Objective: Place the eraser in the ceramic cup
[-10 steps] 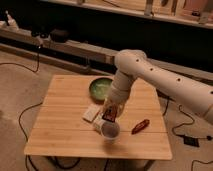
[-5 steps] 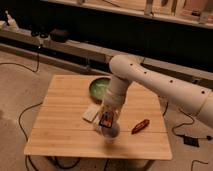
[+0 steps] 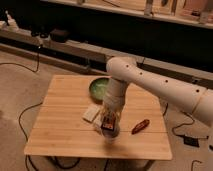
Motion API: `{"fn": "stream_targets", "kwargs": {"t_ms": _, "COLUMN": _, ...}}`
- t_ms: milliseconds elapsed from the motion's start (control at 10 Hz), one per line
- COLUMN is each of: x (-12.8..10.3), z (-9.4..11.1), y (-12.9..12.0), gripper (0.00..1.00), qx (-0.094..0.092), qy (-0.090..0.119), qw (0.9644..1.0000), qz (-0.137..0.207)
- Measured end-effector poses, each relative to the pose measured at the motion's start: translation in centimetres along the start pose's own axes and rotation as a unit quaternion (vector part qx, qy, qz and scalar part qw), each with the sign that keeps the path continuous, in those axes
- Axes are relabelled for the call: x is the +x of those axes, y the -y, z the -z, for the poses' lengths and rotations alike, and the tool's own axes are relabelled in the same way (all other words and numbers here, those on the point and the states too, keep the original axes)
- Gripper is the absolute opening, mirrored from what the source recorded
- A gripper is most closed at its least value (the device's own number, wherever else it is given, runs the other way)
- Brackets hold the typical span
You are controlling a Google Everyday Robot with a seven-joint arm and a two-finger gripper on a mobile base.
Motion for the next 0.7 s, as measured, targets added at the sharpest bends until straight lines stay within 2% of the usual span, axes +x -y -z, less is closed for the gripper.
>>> {"fn": "stream_targets", "kwargs": {"t_ms": 100, "x": -0.15, "z": -0.35, "y": -0.21, "gripper": 0.79, "qx": -0.003, "qy": 0.003, "qw": 1.0, "qz": -0.006}}
{"fn": "stream_targets", "kwargs": {"t_ms": 700, "x": -0.2, "z": -0.53, "y": -0.2, "gripper": 0.8, "qx": -0.003, "qy": 0.004, "qw": 1.0, "qz": -0.007}}
